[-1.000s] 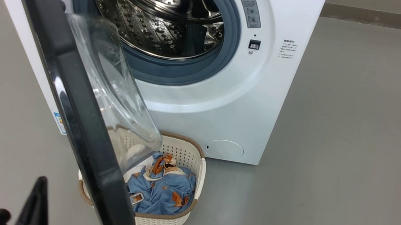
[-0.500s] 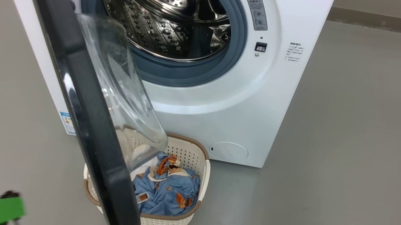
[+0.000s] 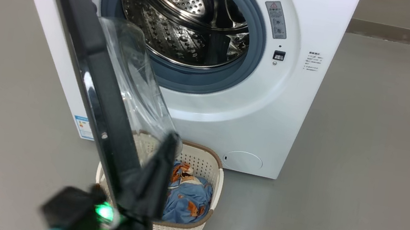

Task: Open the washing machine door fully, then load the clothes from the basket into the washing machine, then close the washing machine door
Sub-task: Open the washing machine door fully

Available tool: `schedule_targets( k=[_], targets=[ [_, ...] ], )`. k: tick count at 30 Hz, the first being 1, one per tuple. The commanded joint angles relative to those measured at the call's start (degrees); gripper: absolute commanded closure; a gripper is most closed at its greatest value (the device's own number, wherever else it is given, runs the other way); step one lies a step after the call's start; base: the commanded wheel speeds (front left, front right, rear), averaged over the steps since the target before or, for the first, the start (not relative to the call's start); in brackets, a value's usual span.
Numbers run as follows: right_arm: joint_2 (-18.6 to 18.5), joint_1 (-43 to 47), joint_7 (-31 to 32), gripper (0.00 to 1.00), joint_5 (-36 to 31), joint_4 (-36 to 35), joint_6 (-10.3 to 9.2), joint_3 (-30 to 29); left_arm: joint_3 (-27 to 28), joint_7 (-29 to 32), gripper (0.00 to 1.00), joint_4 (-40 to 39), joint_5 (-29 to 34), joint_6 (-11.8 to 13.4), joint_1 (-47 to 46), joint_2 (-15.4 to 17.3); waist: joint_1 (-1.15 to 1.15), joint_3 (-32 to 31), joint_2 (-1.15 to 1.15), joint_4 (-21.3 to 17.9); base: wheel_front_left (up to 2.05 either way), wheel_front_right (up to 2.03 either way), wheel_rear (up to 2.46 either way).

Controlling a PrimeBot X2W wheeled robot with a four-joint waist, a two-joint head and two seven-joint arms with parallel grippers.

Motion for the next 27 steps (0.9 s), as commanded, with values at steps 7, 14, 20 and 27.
schedule_targets(
  k=[7,14,20,27],
  targets=[
    [-0.29,-0.58,-0.68,0.0,0.72,-0.1,0.09,1.57,-3.4,3.21,1.0,9.33,-4.46,4.84,-0.39,0.34,0.0,0.62,0.0,1.03,0.0,0.0,0.0],
    [-0.13,-0.6,-0.68,0.0,1.14,0.88,0.09,1.45,-4.94,0.28,1.0,16.8,-8.54,9.73,-1.86,0.34,0.0,1.35,0.0,1.42,0.0,0.0,0.0],
    [-0.08,-0.55,-0.68,0.0,1.27,1.82,0.09,1.31,-7.14,-1.42,1.0,21.32,-10.06,13.05,-3.53,0.34,0.0,1.95,0.0,1.46,0.0,0.0,0.0],
    [-0.07,0.09,-0.68,0.0,2.06,2.45,0.09,0.68,-8.28,-2.9,1.0,23.22,-9.71,16.25,-4.96,0.34,0.0,2.91,0.0,3.25,0.0,0.0,0.0]
  ],
)
